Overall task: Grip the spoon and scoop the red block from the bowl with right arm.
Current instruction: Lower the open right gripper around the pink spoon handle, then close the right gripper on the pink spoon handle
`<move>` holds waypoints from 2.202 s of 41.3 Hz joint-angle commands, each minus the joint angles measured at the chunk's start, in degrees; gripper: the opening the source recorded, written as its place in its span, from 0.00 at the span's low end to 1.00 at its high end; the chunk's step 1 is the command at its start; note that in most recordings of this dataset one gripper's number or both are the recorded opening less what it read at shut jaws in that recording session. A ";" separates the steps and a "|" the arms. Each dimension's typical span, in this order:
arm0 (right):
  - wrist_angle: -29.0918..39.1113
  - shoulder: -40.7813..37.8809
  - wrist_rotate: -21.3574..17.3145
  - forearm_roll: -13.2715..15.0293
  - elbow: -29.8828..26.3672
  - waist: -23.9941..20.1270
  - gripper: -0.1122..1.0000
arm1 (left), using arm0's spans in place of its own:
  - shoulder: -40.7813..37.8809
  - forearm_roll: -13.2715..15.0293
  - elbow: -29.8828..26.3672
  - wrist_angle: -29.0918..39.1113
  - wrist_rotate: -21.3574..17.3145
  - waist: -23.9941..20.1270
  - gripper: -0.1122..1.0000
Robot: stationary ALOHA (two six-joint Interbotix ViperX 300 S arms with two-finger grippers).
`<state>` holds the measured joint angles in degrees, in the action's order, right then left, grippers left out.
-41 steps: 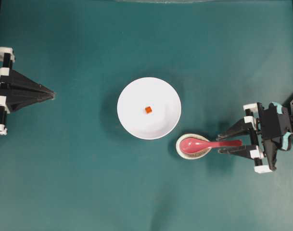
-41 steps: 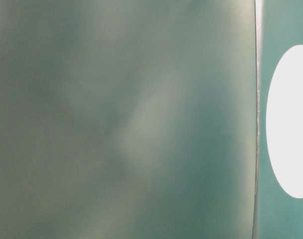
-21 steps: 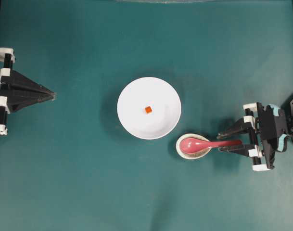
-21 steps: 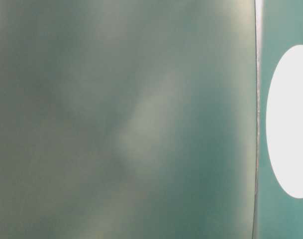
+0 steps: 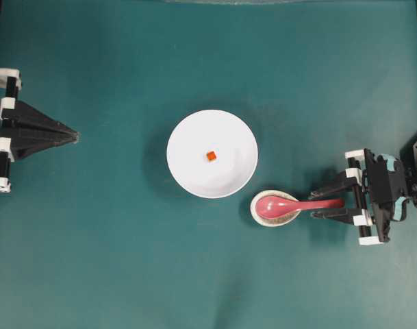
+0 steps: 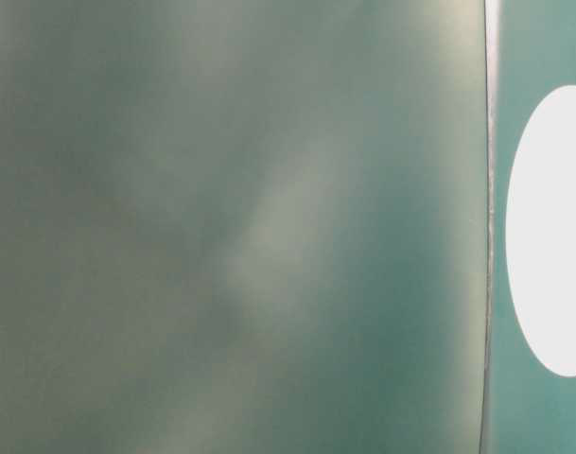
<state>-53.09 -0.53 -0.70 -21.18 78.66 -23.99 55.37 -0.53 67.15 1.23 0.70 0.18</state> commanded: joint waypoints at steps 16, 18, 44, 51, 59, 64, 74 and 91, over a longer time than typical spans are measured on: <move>-0.70 0.35 0.00 -0.18 -0.18 -0.26 0.48 | -0.44 -0.18 -1.41 -0.18 -0.09 0.00 0.10; -0.70 0.35 0.00 -0.18 -0.18 -0.26 0.47 | -0.53 -0.18 -1.41 -0.18 -0.09 -0.09 0.10; -0.88 0.35 0.18 -0.79 -0.26 -0.26 0.38 | -0.53 -0.18 -1.41 -0.18 -0.09 -0.09 0.10; -0.88 0.35 0.18 -0.88 -0.26 -0.26 0.38 | -0.53 -0.18 -1.41 -0.18 -0.09 -0.09 0.10; -0.88 0.35 0.44 -0.88 -0.35 -0.26 0.38 | -0.53 -0.18 -1.41 -0.18 -0.09 -0.09 0.10; -1.05 0.35 0.44 -0.88 -0.35 -0.18 0.38 | -0.53 -0.18 -1.41 -0.18 -0.09 0.00 0.10; -1.05 0.35 0.53 -0.88 -0.44 -0.09 0.38 | -0.53 -0.18 -1.32 -0.18 -0.09 -0.09 0.10; -1.49 0.35 0.70 -0.88 -0.44 0.26 0.38 | -0.53 -0.18 -1.32 -0.18 -0.09 0.00 0.10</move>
<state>-53.88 -0.53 -0.18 -21.97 78.75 -23.99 55.37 -0.53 67.15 1.32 0.70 0.09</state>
